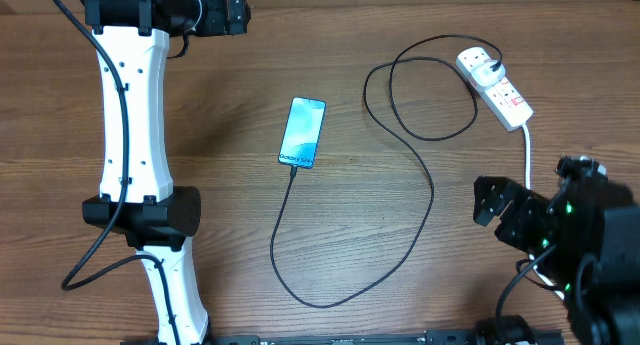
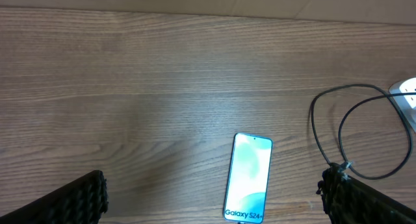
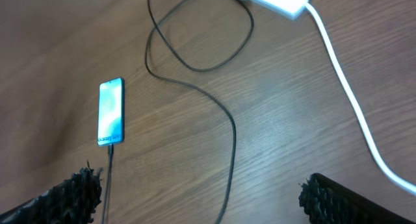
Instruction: Plug charger to phone and switch on socket
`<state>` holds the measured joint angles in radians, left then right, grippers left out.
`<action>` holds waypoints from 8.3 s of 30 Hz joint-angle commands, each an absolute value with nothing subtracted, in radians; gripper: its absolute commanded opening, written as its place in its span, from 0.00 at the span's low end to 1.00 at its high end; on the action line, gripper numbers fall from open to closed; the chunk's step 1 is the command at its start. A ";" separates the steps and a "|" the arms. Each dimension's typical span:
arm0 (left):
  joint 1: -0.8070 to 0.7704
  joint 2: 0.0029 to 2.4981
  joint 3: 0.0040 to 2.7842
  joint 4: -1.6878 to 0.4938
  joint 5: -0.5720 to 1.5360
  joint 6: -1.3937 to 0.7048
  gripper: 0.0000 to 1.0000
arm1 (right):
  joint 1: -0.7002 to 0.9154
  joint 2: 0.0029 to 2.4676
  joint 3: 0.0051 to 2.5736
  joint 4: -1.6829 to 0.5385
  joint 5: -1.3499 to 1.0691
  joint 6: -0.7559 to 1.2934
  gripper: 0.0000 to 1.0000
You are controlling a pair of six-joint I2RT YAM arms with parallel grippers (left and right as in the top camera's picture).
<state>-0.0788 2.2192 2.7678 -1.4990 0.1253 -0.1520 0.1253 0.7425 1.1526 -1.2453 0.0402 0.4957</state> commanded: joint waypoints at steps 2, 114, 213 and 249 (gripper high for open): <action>-0.085 2.220 2.770 -1.499 0.116 -0.161 1.00 | 0.140 0.639 0.991 -1.101 0.043 0.423 1.00; -0.092 2.220 2.770 -1.499 0.116 -0.161 1.00 | 0.056 0.003 0.009 -0.084 -0.031 -0.005 1.00; 0.041 0.188 0.404 -0.520 0.098 -0.053 1.00 | 0.056 0.003 0.009 -0.084 -0.031 -0.005 1.00; 0.041 0.003 0.005 -0.076 -0.025 -0.025 1.00 | 0.056 0.003 0.009 -0.084 -0.031 -0.005 1.00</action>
